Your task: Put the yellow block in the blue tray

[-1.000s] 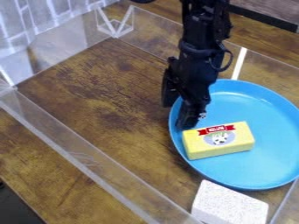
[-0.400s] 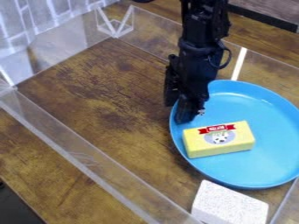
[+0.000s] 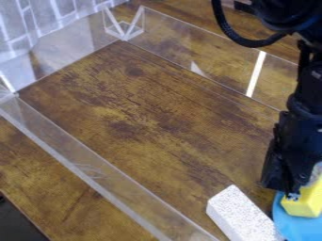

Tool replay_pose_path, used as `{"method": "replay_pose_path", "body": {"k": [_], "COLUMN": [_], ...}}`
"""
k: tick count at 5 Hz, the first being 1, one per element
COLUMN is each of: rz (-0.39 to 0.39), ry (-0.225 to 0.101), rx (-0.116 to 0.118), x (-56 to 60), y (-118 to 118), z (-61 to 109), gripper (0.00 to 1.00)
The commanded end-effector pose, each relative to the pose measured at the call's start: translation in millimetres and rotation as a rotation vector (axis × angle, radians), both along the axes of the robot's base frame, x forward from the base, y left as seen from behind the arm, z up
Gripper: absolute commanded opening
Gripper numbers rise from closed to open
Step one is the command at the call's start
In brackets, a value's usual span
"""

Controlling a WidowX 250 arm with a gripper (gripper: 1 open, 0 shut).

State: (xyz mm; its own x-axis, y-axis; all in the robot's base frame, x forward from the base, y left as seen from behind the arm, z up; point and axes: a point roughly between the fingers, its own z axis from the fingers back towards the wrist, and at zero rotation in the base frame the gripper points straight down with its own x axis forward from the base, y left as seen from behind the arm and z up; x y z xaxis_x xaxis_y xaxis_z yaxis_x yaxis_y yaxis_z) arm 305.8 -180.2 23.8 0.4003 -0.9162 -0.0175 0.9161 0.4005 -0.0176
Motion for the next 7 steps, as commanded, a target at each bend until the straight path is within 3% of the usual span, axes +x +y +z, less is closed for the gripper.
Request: {"method": "replay_pose_path", "body": {"k": [1,3,5,6,7], "rz": [-0.001,-0.01,0.141,0.222,0.201], "ry": [-0.028,0.002,0.04,0.062,0.071], "rx": [-0.013,0.044,0.106,0.122,0.133], "x": [6.9,24.7,33.5,36.0,34.1], "y": [0,32,79,92,102], "z": [9.0,10.3,4.5,2.0,-0.4], "gripper": [1.0,1.0,1.0,1.0,1.0]}}
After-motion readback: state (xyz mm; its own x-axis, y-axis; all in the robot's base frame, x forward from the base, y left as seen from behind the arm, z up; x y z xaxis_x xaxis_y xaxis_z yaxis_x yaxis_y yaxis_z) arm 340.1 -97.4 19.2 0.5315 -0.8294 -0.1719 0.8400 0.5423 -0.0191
